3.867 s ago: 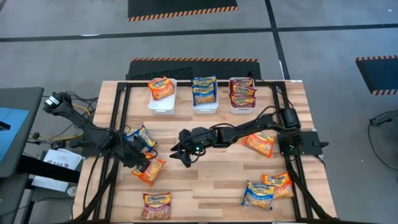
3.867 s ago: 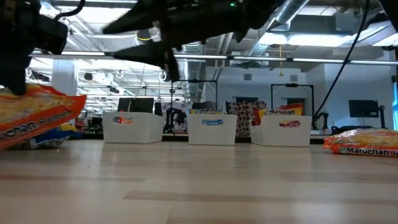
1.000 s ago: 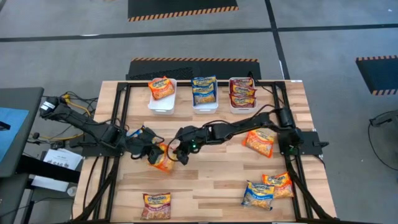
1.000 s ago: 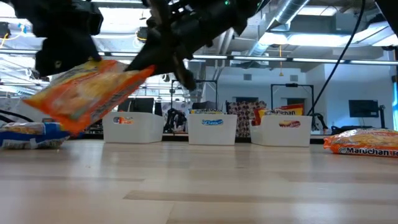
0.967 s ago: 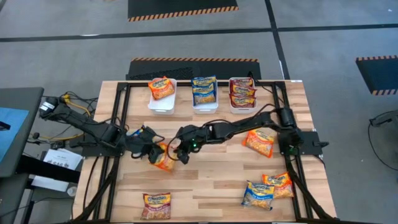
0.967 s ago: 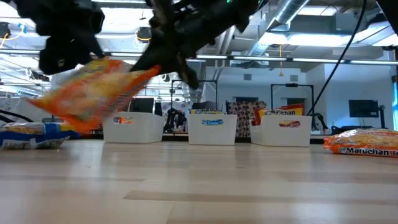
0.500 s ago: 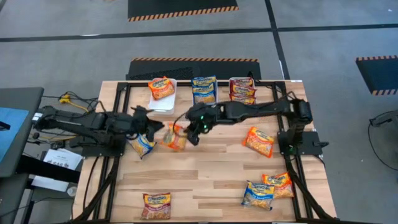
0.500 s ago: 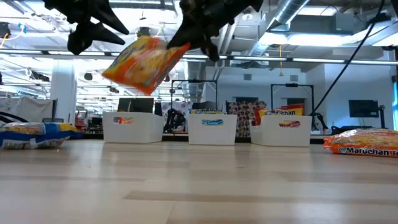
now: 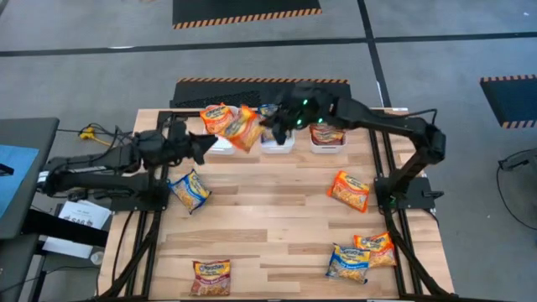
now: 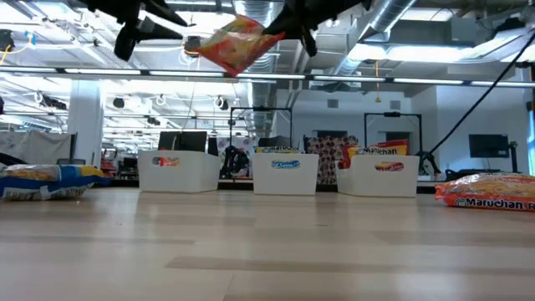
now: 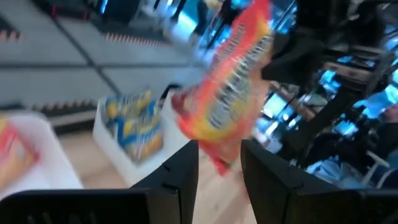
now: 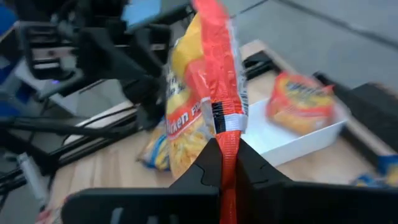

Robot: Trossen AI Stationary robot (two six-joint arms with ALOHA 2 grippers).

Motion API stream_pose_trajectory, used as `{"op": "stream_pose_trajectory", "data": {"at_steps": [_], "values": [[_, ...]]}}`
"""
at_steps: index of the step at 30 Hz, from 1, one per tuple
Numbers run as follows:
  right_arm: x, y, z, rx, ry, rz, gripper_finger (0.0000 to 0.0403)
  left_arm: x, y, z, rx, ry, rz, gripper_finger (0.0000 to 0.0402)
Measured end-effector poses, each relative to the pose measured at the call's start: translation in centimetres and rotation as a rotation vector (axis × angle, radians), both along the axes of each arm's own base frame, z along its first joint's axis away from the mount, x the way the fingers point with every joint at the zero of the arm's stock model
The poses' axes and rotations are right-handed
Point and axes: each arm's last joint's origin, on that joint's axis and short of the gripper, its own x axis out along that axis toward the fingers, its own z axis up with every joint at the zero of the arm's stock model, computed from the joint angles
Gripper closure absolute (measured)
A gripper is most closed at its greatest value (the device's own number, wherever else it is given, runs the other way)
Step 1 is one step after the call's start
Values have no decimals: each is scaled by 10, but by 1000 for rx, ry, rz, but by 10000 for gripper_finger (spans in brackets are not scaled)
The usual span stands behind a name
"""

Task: Sort Maruchan noodles
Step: Put the orange noodle pack into the left white bin

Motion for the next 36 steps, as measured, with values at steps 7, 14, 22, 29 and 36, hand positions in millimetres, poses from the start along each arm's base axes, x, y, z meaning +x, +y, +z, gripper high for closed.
{"op": "stream_pose_trajectory", "data": {"at_steps": [7, 14, 22, 29, 36], "values": [[-23, -21, 16, -44, -38, -25, 383, -2, 11, 12, 102, -81, -25, 289], [-30, -29, 27, -45, -132, 45, 383, -1, 27, 18, 87, -169, 8, 252], [-30, -35, 35, -22, -222, 80, 383, 20, 43, 19, 108, -251, -58, 231], [-30, -35, 36, 0, -234, 77, 383, 33, 48, 13, 109, -245, -111, 231], [-27, -27, 36, 20, -233, 93, 383, 42, 50, 14, 165, -273, -154, 231]]}}
